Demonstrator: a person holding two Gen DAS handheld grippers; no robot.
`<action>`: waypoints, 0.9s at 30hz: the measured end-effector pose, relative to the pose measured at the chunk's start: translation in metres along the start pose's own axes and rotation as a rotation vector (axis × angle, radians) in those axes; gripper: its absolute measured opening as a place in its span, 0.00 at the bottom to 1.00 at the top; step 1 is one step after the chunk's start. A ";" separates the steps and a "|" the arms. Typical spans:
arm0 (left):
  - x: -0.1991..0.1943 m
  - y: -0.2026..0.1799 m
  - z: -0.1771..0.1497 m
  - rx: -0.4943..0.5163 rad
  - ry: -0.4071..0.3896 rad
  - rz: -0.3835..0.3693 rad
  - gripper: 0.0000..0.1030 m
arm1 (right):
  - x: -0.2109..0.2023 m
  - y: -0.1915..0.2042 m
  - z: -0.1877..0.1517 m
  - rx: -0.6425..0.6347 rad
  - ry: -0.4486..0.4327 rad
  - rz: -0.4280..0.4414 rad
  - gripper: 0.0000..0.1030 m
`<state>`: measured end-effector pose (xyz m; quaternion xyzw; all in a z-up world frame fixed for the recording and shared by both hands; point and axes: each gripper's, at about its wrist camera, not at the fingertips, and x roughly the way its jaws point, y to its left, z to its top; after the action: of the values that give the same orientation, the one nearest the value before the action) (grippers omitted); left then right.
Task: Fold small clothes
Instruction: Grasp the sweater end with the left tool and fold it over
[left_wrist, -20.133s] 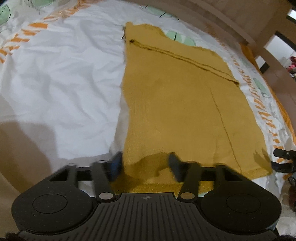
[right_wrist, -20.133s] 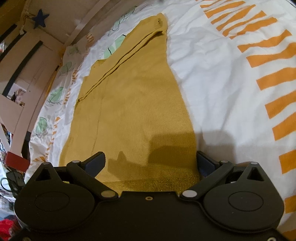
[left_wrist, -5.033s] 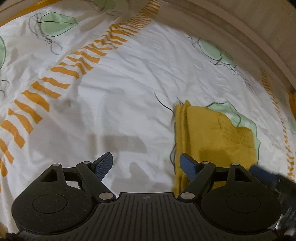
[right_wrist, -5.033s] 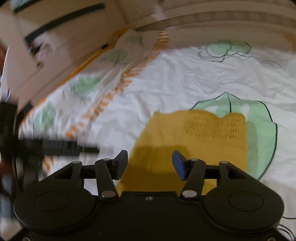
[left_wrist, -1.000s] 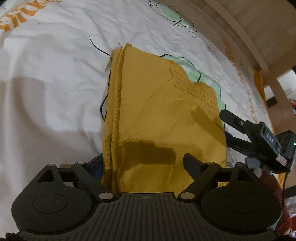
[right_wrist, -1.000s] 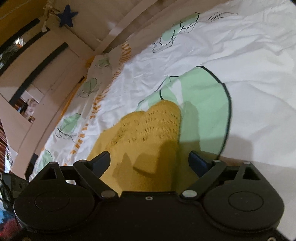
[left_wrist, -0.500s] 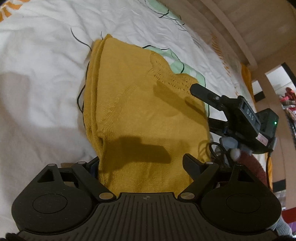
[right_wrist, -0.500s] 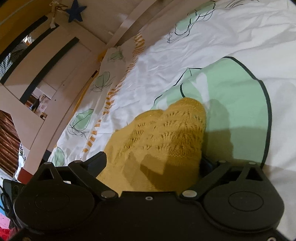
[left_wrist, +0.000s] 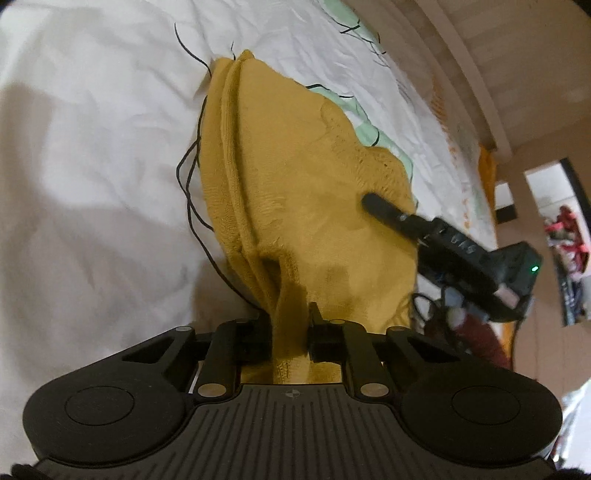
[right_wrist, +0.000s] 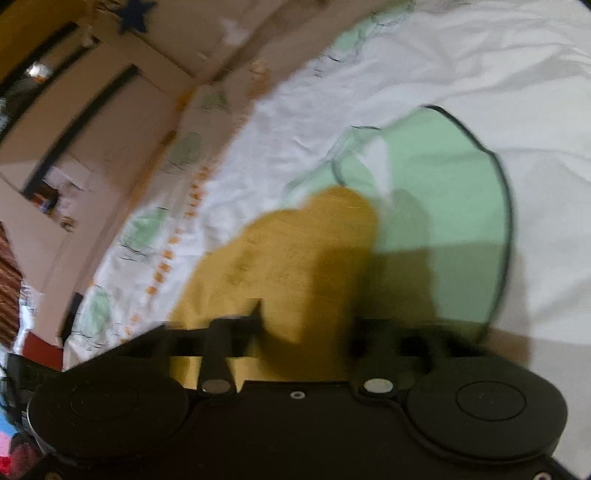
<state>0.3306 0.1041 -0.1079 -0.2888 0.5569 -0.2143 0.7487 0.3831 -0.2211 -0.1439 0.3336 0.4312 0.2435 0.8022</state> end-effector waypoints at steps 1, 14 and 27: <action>-0.001 0.000 0.000 -0.005 -0.001 -0.015 0.14 | -0.003 -0.001 -0.001 0.009 -0.005 0.004 0.42; -0.007 -0.034 -0.065 0.057 0.125 -0.150 0.14 | -0.090 0.021 -0.052 0.076 -0.030 -0.080 0.40; -0.020 -0.080 -0.177 0.142 0.222 -0.242 0.14 | -0.208 0.023 -0.145 0.173 -0.025 -0.137 0.41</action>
<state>0.1554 0.0233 -0.0779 -0.2746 0.5807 -0.3724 0.6698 0.1511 -0.2996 -0.0753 0.3745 0.4624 0.1458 0.7904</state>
